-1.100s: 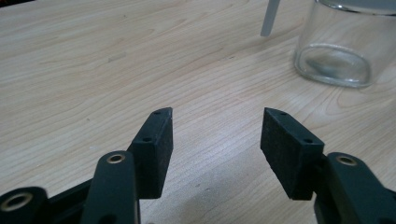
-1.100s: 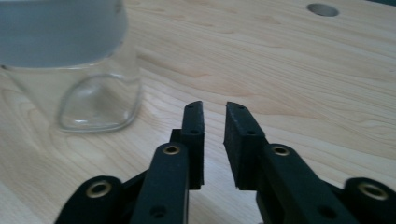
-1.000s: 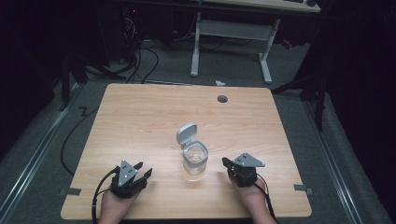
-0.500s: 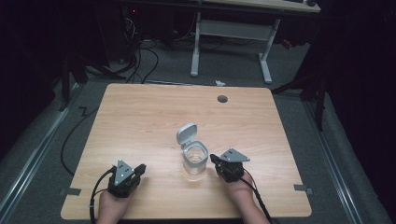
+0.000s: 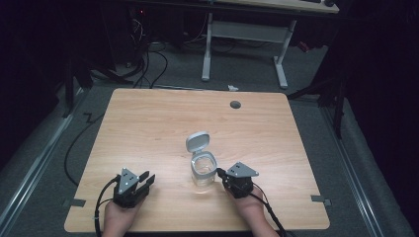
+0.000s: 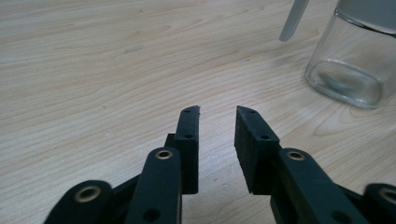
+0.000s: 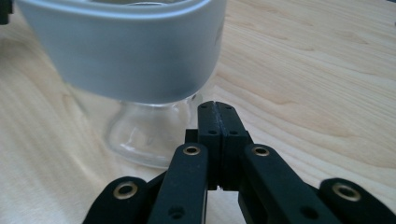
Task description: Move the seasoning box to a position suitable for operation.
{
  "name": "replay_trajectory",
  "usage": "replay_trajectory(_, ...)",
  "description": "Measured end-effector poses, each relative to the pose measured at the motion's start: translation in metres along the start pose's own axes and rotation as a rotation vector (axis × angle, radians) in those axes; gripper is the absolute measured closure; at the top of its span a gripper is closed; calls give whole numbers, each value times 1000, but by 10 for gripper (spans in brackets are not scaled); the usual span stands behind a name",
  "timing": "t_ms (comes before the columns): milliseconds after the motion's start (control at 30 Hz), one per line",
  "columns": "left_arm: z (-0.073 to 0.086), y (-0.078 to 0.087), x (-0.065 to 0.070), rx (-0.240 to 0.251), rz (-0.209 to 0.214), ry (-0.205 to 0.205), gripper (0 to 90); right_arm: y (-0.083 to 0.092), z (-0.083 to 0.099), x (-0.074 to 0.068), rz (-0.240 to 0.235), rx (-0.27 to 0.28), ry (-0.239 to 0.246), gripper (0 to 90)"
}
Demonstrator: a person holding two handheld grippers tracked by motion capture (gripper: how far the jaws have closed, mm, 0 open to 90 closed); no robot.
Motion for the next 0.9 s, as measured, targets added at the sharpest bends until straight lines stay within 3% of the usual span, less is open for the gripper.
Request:
replay_trajectory(300, 5, -3, 10, -3, 5, -28, 603, -1, 7, -21, -56, 5, 25, 892)
replay_trajectory(333, 8, -3, 13, -4, 6, -50, 600, -2, 7, -23, -64, 2, 30, 886)
replay_trajectory(500, 11, -3, 20, -15, 28, -52, 588, 6, 11, -22, -73, 21, 30, 881)
replay_trajectory(633, 15, 0, 40, -55, 124, -1, 659, 26, 29, 1, 3, 28, -24, 886)
replay_trajectory(667, 15, 0, 40, -55, 124, -1, 686, 26, 29, 1, 3, 28, -24, 886)
replay_trajectory(700, 18, -1, 46, -68, 141, -3, 719, 34, 37, 10, 39, 40, -61, 890)
replay_trajectory(733, 27, -2, 61, -92, 170, -28, 763, 38, 40, 14, 58, 49, -79, 891)
replay_trajectory(767, 27, -2, 61, -92, 170, -28, 800, 38, 40, 14, 58, 49, -79, 891)
replay_trajectory(800, 34, -4, 75, -108, 191, -30, 825, 45, 44, 19, 75, 70, -108, 894)
replay_trajectory(900, 40, -7, 86, -117, 205, -34, 836, 49, 44, 21, 85, 78, -107, 894)
Point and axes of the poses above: each handheld gripper's, and its own axes: y roughly backward along the jaws, z roughly out of its underside, x roughly to its right, the point moved 1 cm from there along -y, roughly forward along the jaws, and after that the axes turned 6 degrees about -x, right-handed, at the moved point
